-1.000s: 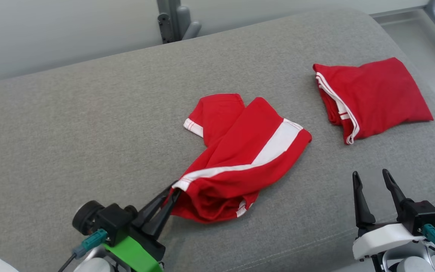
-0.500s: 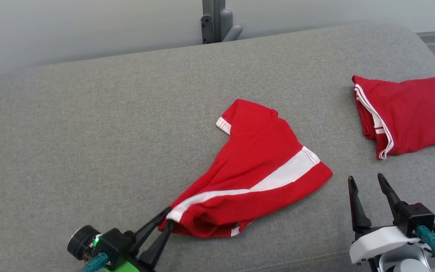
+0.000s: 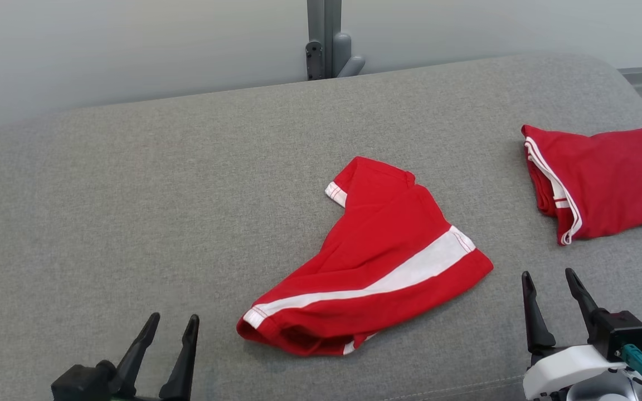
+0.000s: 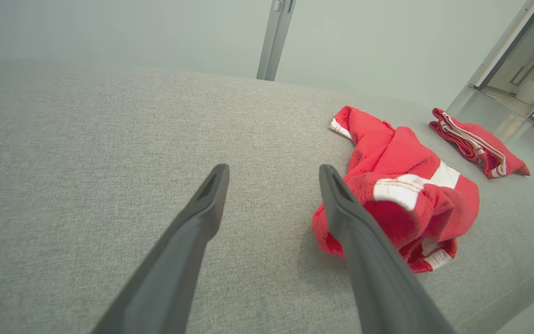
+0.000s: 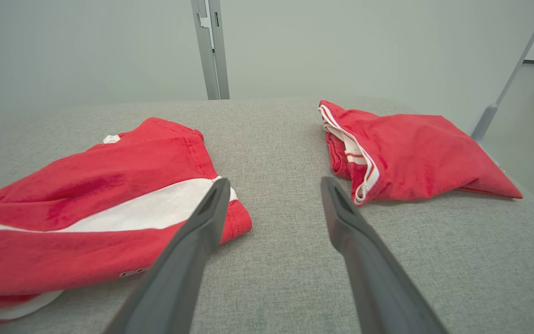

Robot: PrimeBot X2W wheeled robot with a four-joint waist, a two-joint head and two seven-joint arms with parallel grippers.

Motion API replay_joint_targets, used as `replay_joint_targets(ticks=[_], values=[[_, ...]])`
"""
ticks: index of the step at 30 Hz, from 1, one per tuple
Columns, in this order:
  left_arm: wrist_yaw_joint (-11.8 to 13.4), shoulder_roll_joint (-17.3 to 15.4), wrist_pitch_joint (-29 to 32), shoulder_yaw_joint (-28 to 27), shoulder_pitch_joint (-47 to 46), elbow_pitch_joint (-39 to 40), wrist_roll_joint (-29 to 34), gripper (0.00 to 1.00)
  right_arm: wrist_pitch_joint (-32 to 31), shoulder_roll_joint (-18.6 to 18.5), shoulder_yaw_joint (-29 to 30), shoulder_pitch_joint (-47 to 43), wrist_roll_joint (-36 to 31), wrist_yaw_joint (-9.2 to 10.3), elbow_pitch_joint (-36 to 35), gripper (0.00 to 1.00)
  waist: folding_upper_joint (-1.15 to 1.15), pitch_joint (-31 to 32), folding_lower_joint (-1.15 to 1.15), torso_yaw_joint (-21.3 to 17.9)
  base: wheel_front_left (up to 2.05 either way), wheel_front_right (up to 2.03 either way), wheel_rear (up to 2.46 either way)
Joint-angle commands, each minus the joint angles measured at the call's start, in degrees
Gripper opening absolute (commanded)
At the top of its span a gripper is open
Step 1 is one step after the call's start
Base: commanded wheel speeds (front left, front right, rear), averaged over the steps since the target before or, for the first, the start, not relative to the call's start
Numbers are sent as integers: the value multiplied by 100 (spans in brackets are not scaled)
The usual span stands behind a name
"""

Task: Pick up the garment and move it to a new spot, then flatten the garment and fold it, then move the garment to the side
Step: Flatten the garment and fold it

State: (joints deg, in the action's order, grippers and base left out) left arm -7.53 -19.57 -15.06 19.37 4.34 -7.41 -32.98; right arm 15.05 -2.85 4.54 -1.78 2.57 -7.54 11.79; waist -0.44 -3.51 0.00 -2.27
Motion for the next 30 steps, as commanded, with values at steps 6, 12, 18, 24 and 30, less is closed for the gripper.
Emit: replay_joint_targets(ticks=[6,12,18,24,30], values=[[8,707,-7,-656,389,81,-494,100,17,-8,72,-108,-41,11,-52,100,44,151,0,106,0,0,0],[8,1075,-6,-930,549,239,-183,100,17,-8,89,-178,-86,11,-131,100,44,333,0,200,0,0,0],[8,1215,-6,-1316,728,239,638,100,17,-7,108,-262,-116,11,-195,100,44,453,0,281,0,0,0],[8,1274,-6,-1507,848,226,1031,100,16,-9,60,-225,-179,11,-149,100,44,505,0,334,0,0,0],[8,1214,-6,-1355,937,106,1109,100,17,-9,-5,-196,-155,11,-64,100,44,535,0,367,0,0,0]])
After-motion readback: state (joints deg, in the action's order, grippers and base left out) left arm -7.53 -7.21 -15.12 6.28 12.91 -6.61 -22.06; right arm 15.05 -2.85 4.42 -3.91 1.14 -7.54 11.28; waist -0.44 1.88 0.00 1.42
